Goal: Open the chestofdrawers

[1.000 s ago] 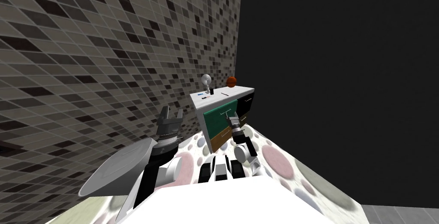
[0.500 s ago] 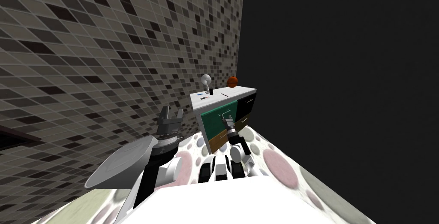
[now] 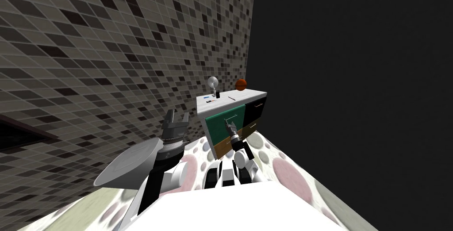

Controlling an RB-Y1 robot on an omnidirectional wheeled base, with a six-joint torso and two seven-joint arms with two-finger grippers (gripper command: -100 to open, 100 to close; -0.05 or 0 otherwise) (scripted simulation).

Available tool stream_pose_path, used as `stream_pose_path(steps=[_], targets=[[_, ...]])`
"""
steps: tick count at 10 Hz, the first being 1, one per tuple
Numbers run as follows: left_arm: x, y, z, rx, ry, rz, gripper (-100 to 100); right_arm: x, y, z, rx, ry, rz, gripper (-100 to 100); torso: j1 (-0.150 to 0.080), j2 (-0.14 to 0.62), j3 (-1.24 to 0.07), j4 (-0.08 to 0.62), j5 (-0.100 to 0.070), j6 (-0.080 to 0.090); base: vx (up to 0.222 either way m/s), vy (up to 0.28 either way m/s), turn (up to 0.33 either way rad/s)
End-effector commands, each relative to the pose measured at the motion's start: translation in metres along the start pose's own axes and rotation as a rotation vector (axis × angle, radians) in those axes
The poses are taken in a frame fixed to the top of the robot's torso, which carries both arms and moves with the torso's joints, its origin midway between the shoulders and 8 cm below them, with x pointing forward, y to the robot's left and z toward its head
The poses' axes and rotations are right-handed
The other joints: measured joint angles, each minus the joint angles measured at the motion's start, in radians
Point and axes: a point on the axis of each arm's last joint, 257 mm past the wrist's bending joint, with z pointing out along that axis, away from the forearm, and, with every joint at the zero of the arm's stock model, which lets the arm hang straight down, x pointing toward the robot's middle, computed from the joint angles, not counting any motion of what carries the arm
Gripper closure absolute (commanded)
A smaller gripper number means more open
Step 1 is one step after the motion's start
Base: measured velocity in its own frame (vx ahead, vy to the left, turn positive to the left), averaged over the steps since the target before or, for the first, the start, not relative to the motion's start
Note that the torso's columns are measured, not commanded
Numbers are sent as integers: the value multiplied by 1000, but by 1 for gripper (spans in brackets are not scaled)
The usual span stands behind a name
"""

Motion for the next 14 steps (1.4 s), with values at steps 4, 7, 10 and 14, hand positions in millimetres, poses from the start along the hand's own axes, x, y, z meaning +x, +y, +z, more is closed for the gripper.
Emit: stream_pose_path(steps=[4, 7, 10, 14], targets=[[0, 0, 0, 0, 0, 0, 0, -58, -13, 3, -18, -125, 282, -100, 1, -1, -1, 0, 0, 0, 29, -100, 81], [0, 0, 0, 0, 0, 0, 0, -69, -20, 3, -21, -142, 333, -100, 2, 1, 0, 0, 0, 0, 12, -45, 46], [0, 0, 0, 0, 0, 0, 0, -70, -28, 11, -15, -149, 344, -100, 2, -3, -2, -1, 1, 0, 55, 15, -45], [0, 0, 0, 0, 0, -1, 0, -69, 19, 16, -23, -195, 103, 100, 6, -5, -3, -5, 1, 0, -73, 78, 97]])
